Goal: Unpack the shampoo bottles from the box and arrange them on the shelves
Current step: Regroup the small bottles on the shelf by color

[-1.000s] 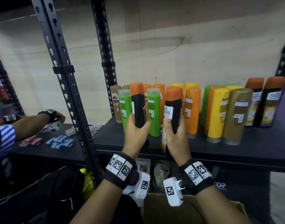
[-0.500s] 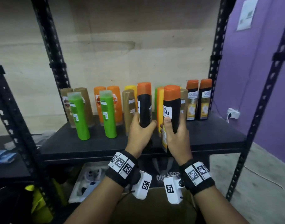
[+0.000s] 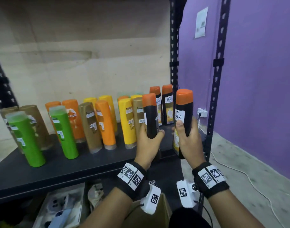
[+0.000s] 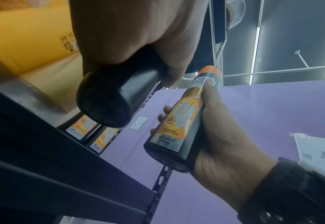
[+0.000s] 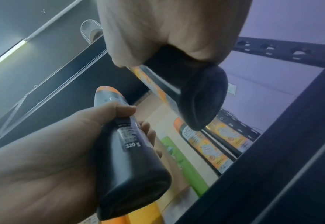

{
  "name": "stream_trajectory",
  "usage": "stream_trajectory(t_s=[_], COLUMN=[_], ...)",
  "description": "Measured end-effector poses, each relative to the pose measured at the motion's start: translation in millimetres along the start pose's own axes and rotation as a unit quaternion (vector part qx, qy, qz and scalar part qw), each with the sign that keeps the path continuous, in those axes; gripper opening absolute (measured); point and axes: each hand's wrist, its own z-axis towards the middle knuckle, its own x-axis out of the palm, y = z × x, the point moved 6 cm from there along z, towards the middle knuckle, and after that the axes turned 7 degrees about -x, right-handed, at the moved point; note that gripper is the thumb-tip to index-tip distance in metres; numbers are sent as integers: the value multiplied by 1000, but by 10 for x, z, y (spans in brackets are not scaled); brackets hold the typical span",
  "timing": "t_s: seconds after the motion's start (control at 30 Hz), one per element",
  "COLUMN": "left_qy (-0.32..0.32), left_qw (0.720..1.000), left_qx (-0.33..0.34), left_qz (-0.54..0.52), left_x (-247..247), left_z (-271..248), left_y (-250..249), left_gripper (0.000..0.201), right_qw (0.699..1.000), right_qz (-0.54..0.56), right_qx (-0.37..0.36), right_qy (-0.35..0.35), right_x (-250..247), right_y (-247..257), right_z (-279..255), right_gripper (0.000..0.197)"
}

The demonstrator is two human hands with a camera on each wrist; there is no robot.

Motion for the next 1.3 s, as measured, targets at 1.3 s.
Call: stream_trajectory(t_s=[1.3], left_qy=[-10], left_qw=[996], left_qx=[-81], left_qz=[41], left_x=[810], left_z=[824], left_y=[704], left_gripper=[91], right_qw=[994], right_qz=[20], right_qx=[100], right_qy=[42], right_x=[6], right_y=[-1449], right_z=[771], right_gripper=[44])
